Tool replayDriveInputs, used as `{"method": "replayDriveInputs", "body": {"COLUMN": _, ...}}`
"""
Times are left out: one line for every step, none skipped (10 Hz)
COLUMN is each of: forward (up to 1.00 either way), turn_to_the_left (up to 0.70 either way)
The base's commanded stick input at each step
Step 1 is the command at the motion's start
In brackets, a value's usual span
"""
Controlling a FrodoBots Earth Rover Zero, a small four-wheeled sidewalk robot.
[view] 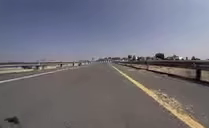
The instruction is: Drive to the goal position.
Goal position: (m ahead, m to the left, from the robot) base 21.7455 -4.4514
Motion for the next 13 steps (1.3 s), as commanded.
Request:
{"method": "replayDriveInputs", "body": {"forward": 1.00, "turn_to_the_left": 0.00}}
{"method": "replayDriveInputs", "body": {"forward": 1.00, "turn_to_the_left": 0.00}}
{"method": "replayDriveInputs", "body": {"forward": 1.00, "turn_to_the_left": 0.00}}
{"method": "replayDriveInputs", "body": {"forward": 1.00, "turn_to_the_left": 0.00}}
{"method": "replayDriveInputs", "body": {"forward": 1.00, "turn_to_the_left": 0.00}}
{"method": "replayDriveInputs", "body": {"forward": 1.00, "turn_to_the_left": 0.00}}
{"method": "replayDriveInputs", "body": {"forward": 1.00, "turn_to_the_left": 0.00}}
{"method": "replayDriveInputs", "body": {"forward": 1.00, "turn_to_the_left": 0.00}}
{"method": "replayDriveInputs", "body": {"forward": 1.00, "turn_to_the_left": 0.00}}
{"method": "replayDriveInputs", "body": {"forward": 1.00, "turn_to_the_left": 0.00}}
{"method": "replayDriveInputs", "body": {"forward": 1.00, "turn_to_the_left": 0.00}}
{"method": "replayDriveInputs", "body": {"forward": 1.00, "turn_to_the_left": 0.00}}
{"method": "replayDriveInputs", "body": {"forward": 1.00, "turn_to_the_left": 0.00}}
